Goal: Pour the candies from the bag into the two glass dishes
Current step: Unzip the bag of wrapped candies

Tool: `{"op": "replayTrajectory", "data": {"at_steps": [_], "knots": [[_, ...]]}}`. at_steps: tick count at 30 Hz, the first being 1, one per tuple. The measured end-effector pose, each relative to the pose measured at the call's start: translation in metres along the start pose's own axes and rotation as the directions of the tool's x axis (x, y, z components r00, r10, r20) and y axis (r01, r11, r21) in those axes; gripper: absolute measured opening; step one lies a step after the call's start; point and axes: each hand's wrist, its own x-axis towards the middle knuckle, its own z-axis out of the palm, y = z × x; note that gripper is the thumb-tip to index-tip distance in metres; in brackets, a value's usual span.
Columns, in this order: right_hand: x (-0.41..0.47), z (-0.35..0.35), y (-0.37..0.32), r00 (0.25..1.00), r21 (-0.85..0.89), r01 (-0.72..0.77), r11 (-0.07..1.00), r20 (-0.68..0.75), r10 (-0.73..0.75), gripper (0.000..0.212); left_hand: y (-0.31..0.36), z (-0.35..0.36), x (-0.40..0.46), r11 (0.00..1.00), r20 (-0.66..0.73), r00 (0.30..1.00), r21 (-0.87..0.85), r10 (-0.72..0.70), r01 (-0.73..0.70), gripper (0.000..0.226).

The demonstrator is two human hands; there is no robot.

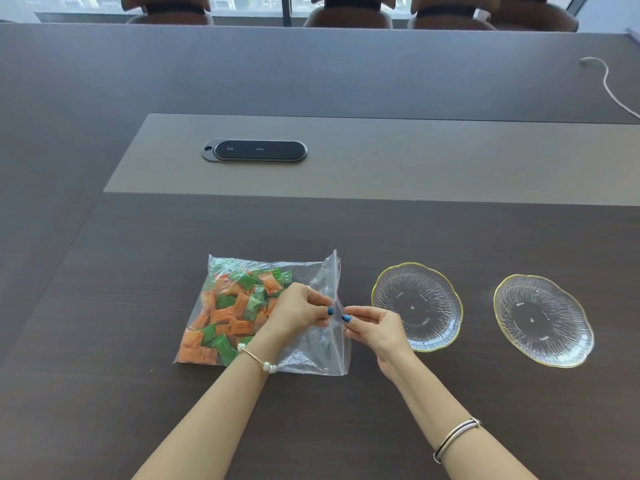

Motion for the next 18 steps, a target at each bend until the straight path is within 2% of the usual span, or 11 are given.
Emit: {"op": "replayTrajectory", "data": {"at_steps": [6, 10, 15, 18], "knots": [[0.001, -0.009, 0.008, 0.993, -0.098, 0.016, 0.995, -0.118, -0.027, 0.019, 0.005, -0.032, -0.006, 0.967, -0.152, 0.986, 0.252, 0.062, -0.022, 0.017], [0.0, -0.01, 0.011, 0.984, -0.203, 0.016, 0.979, -0.172, -0.052, 0.022, 0.022, -0.061, -0.016, 0.972, -0.233, 0.969, 0.231, 0.084, -0.029, 0.011], [-0.004, -0.008, 0.009, 0.974, -0.248, 0.041, 0.968, -0.208, -0.094, 0.016, 0.038, -0.078, -0.028, 0.975, -0.307, 0.943, 0.212, 0.128, -0.063, 0.007], [-0.006, -0.004, 0.005, 0.98, -0.28, 0.045, 0.959, -0.175, -0.097, 0.016, 0.037, -0.077, -0.032, 0.973, -0.303, 0.942, 0.215, 0.145, -0.081, 0.007]]}}
